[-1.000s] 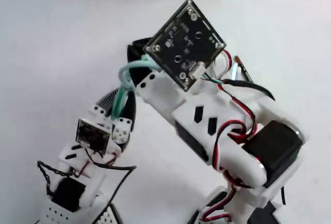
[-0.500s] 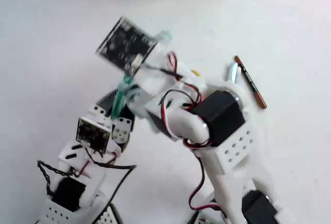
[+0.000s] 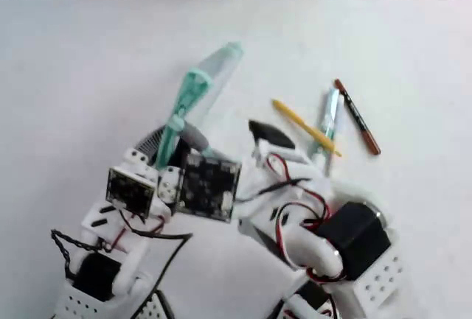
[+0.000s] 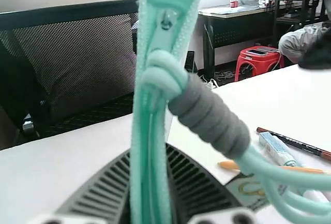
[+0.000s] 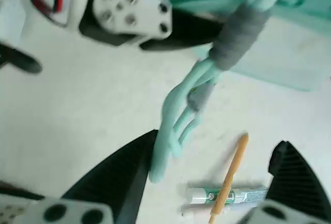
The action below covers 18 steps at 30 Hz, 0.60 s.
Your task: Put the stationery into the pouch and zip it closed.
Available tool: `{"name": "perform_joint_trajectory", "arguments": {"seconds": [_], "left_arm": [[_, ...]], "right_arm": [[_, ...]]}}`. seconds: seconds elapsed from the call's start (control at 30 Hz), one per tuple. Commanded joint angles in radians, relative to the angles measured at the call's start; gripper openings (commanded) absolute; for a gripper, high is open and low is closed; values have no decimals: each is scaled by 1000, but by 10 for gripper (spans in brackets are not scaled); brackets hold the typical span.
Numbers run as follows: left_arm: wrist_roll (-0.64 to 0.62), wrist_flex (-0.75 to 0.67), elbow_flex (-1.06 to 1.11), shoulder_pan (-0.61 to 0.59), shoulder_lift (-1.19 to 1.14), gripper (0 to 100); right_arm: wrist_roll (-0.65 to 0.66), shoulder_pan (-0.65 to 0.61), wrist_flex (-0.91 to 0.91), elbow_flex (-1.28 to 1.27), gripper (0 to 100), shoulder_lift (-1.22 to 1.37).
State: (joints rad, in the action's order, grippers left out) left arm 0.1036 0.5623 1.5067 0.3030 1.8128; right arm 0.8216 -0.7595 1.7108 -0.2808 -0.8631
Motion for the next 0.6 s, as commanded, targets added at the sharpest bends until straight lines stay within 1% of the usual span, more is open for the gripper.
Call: {"name": "perform_joint_trajectory", "arguments": {"seconds": [0.0,0.07,0.17,0.3,0.43,0.5,0.57], "left_arm": [[-15,-20,-69,-15,10,24],[-15,-20,-69,-13,10,24],[-15,-20,-66,-10,10,24],[-15,-20,-66,-10,10,24],[-15,-20,-66,-10,10,24],[-15,-15,-66,-5,10,24],[-14,-8,-66,24,10,24]], "right_arm": [[87,5,7,-236,337,-76],[129,7,7,-348,337,-105],[144,12,7,-419,337,-151],[144,7,8,-430,337,-229],[140,24,-10,-367,337,-312],[137,93,-105,-344,336,-363],[78,191,-265,-353,315,-400]]}}
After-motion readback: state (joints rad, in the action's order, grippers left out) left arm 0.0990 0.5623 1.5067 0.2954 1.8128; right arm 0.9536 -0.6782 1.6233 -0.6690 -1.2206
